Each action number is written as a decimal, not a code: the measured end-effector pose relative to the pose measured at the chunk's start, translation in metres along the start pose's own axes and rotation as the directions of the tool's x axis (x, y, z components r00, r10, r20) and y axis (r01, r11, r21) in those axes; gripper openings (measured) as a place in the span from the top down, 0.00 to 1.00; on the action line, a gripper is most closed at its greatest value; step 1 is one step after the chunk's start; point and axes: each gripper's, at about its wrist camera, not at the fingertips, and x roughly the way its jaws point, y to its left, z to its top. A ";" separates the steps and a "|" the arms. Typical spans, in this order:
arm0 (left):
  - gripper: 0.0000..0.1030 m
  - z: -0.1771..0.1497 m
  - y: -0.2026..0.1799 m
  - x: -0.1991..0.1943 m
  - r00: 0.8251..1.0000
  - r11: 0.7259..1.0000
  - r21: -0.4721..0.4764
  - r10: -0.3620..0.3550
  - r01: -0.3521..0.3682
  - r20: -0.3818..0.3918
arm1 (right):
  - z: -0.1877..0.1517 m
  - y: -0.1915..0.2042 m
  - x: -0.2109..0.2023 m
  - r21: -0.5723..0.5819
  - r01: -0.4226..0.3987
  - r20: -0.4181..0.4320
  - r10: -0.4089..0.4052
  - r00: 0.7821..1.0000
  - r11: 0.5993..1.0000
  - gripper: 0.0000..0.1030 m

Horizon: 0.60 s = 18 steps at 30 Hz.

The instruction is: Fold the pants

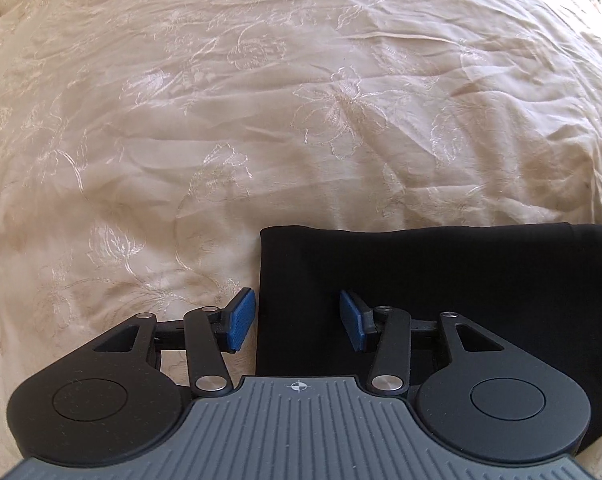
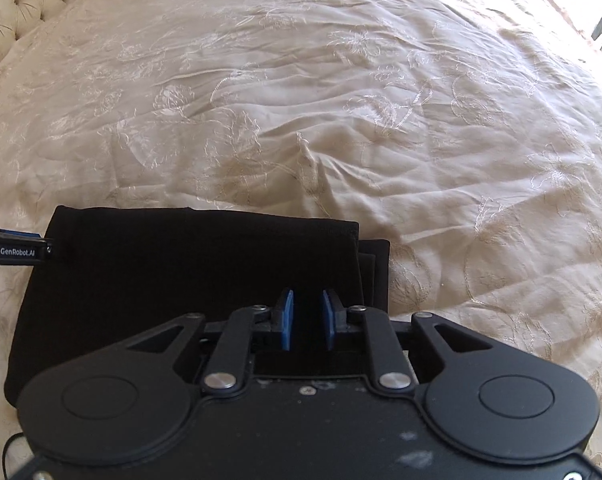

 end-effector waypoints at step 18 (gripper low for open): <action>0.33 0.005 0.010 0.008 0.999 0.998 -0.067 -0.003 0.001 -0.034 | -0.003 0.014 0.014 -0.092 0.028 -0.005 -0.028 1.000 0.995 0.63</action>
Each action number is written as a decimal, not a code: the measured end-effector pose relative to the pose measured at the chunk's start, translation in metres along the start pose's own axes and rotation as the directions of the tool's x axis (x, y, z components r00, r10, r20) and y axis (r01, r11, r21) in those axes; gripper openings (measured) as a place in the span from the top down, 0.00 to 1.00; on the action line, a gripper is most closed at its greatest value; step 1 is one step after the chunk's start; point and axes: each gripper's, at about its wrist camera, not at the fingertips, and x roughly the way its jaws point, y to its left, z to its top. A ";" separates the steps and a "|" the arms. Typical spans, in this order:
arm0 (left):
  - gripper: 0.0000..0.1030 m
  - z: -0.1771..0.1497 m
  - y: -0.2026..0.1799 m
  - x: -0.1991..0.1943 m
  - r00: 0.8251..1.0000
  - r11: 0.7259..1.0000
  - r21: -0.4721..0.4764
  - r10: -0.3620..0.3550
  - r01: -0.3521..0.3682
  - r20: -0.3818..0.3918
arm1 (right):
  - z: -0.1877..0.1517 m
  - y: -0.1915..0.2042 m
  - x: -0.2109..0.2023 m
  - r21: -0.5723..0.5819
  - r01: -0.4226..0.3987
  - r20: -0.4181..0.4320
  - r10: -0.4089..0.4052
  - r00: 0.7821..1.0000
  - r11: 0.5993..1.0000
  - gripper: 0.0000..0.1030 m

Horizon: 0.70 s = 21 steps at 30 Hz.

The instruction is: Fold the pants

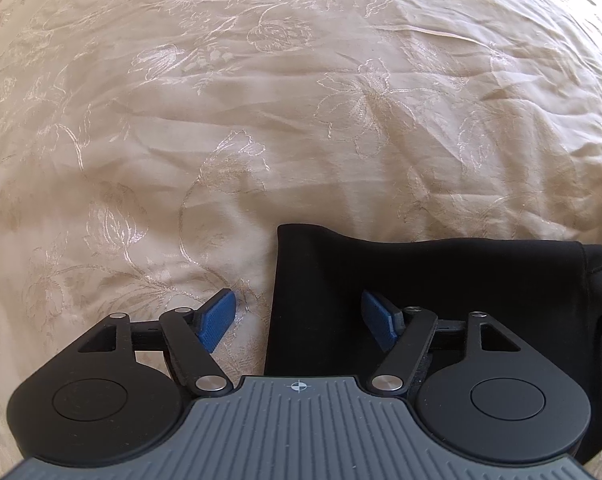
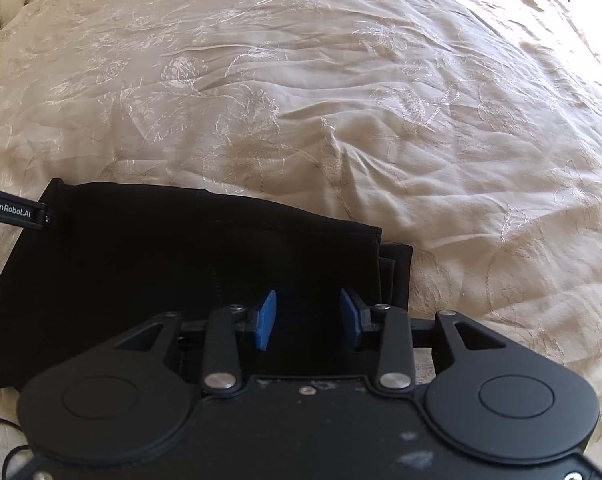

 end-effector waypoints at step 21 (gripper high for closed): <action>0.32 -0.102 0.016 -0.041 0.999 0.999 -0.024 -0.047 0.046 -0.027 | -0.029 -0.004 -0.020 -0.055 0.062 0.083 -0.058 0.995 0.997 0.45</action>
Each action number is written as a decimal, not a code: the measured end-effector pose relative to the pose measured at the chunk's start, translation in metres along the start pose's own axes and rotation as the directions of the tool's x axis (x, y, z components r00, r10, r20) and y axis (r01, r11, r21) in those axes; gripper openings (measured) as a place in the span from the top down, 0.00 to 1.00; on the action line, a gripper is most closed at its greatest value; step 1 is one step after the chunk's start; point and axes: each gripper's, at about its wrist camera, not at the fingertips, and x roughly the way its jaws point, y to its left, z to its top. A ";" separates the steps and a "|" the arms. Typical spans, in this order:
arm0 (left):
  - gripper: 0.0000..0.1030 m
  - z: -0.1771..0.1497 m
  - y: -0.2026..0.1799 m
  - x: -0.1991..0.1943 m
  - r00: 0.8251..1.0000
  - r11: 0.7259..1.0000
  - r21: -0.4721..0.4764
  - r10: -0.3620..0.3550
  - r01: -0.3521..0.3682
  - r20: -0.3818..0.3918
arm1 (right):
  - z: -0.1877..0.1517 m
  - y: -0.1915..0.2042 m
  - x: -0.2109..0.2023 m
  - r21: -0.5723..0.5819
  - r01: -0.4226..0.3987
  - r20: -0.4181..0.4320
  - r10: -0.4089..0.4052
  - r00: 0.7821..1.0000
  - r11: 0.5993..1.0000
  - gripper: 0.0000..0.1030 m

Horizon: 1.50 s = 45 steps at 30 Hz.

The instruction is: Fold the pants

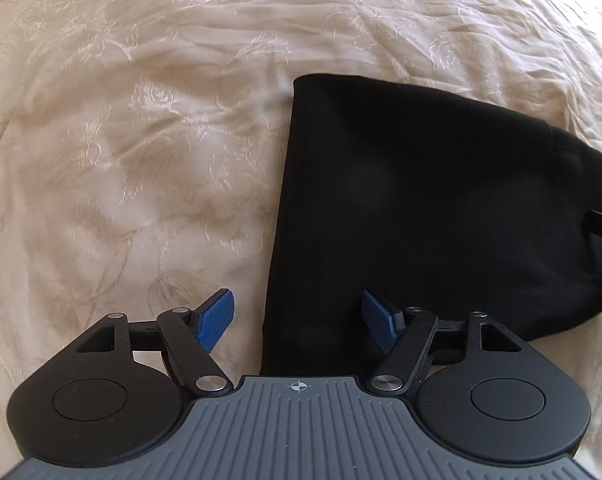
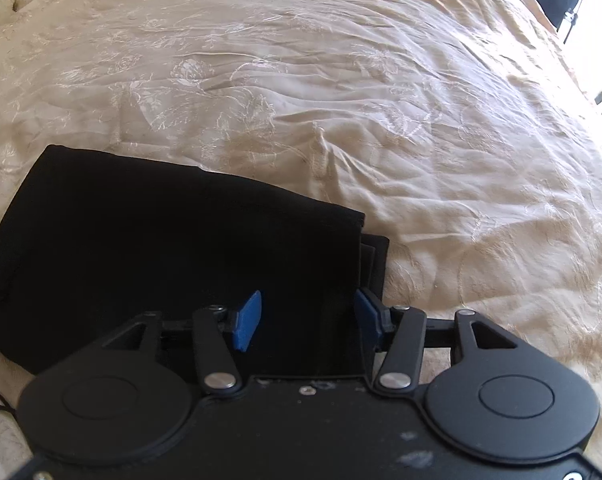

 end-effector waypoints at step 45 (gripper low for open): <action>0.85 0.039 -0.018 -0.033 0.983 0.997 0.068 -0.054 0.042 0.177 | 0.004 -0.047 -0.009 0.373 -0.238 -0.021 0.264 0.964 0.897 0.76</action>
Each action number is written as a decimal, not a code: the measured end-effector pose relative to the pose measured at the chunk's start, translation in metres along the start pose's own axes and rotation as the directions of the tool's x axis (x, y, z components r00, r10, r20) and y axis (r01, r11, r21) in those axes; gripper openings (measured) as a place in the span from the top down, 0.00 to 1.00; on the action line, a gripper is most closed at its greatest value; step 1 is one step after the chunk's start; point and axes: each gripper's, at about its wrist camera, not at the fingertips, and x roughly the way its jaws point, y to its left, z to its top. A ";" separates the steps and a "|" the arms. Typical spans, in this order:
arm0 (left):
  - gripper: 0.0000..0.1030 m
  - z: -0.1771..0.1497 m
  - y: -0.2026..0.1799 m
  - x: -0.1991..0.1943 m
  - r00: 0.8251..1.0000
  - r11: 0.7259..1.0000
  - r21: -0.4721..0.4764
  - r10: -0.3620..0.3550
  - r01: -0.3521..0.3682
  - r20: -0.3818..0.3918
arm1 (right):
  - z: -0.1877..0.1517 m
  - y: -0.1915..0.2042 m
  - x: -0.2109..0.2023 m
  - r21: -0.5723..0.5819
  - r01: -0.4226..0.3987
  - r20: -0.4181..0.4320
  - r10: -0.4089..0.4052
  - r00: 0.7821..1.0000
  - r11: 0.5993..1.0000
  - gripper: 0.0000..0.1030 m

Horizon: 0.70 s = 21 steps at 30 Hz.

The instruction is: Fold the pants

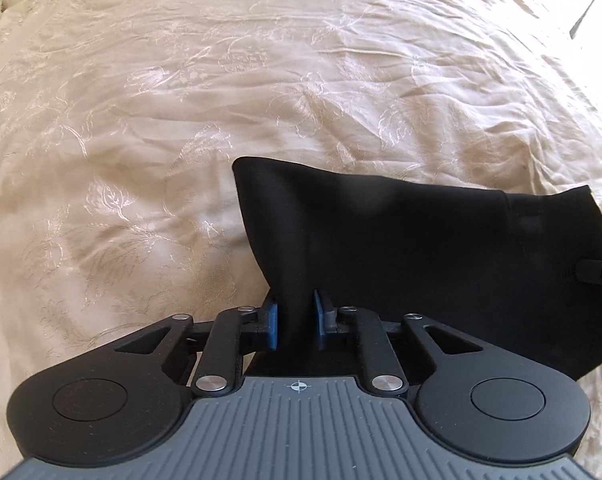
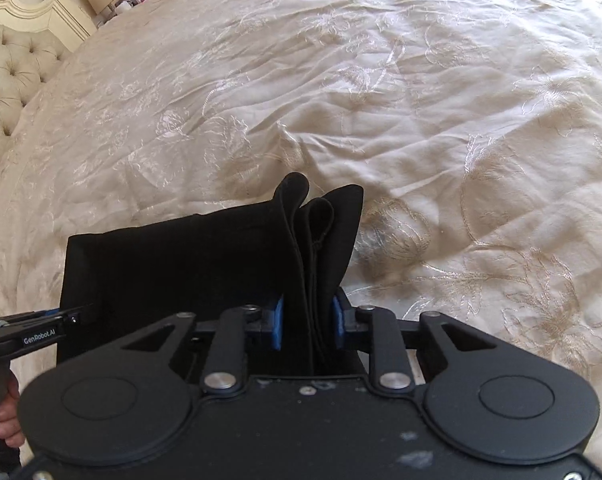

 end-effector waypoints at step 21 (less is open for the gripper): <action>0.86 -0.042 0.257 -0.077 0.970 0.935 -0.270 0.242 -0.231 0.007 | -0.044 0.280 0.065 -0.243 -0.267 -0.146 0.237 0.960 0.933 0.77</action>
